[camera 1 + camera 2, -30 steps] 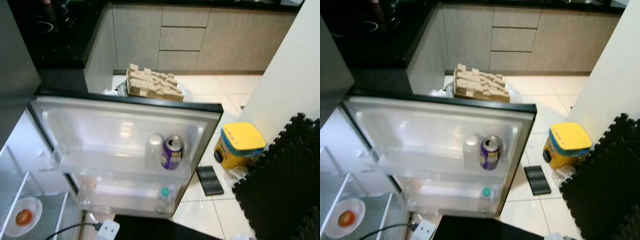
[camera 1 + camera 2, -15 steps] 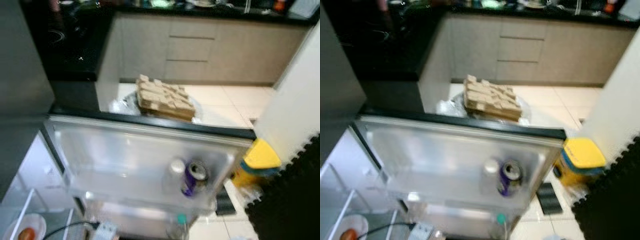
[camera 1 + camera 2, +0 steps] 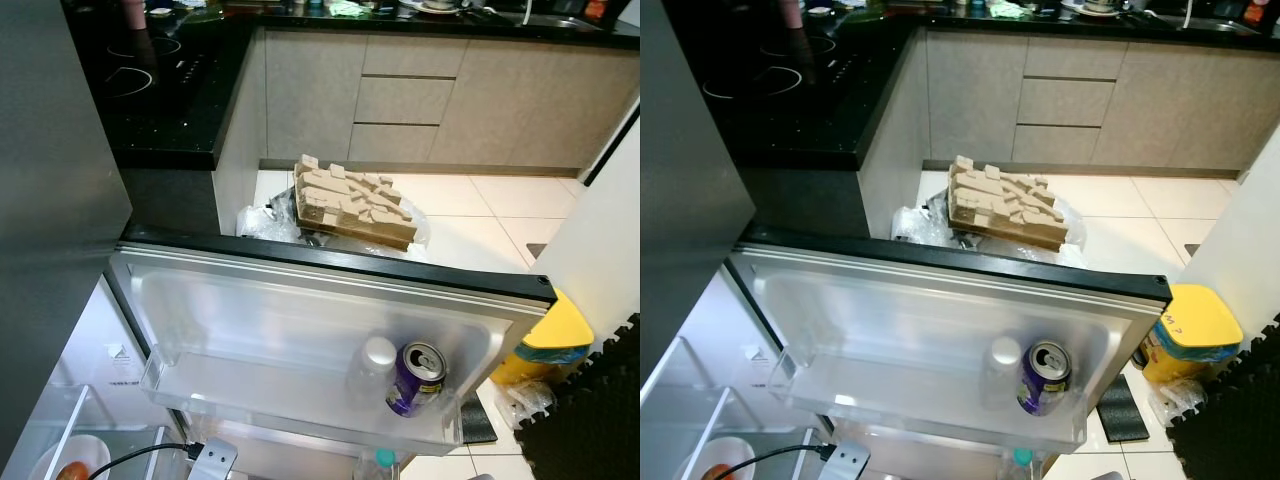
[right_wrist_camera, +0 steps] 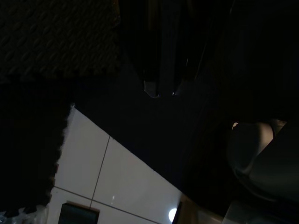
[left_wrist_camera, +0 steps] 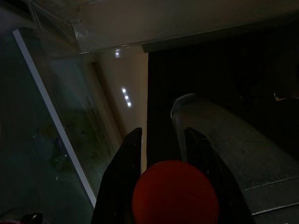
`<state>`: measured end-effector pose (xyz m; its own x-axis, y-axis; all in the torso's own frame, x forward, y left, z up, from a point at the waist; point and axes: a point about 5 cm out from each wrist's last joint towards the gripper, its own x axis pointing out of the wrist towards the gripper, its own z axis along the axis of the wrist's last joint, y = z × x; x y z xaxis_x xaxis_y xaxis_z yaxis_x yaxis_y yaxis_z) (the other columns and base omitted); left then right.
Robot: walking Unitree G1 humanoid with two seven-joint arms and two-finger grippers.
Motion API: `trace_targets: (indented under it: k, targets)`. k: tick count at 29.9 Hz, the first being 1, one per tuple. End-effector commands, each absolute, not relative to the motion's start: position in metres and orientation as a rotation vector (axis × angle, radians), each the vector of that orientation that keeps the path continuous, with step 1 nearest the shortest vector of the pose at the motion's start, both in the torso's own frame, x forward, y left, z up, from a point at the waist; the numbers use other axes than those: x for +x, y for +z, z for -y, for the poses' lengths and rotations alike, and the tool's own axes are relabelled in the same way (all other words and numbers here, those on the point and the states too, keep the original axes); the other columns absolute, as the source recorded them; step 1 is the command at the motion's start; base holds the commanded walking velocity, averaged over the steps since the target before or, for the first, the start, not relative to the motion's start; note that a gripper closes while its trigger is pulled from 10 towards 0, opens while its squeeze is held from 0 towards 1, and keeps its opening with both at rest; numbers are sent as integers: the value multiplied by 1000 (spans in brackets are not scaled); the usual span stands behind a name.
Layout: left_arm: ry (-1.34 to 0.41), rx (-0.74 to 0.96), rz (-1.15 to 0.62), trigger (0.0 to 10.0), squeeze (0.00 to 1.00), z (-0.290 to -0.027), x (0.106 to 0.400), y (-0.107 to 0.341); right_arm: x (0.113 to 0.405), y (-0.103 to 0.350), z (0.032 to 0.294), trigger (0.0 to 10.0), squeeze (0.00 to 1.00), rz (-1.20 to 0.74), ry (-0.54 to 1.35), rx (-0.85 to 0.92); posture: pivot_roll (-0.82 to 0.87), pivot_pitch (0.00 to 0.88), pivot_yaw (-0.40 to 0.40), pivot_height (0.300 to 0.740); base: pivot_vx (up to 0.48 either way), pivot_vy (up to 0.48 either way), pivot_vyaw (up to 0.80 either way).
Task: Restocking fridge
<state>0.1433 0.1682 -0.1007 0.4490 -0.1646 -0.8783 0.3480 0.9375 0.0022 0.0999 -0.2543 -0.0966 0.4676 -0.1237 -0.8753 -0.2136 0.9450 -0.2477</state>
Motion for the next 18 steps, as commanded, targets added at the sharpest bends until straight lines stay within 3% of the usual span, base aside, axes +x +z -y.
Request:
trace_targets:
  k: [1,7,15,18]
  targets:
    - [-338,170,-1099,10000,0,-165,133,-105,100,-95,259,10000,0,-1090,37,-339,12,30,-35,740,0,0,0]
    - [-336,168,-1099,10000,0,-165,133,-105,100,-95,258,10000,0,-1093,38,-335,11,29,-34,740,0,0,0]
    - [-325,171,-1100,10000,0,-167,133,-105,100,-96,258,10000,0,-1097,47,-338,13,25,-36,740,0,0,-730]
    - [-322,176,-1098,10000,0,-167,133,-105,102,-95,259,10000,0,-1087,44,-343,12,22,-36,740,0,0,0]
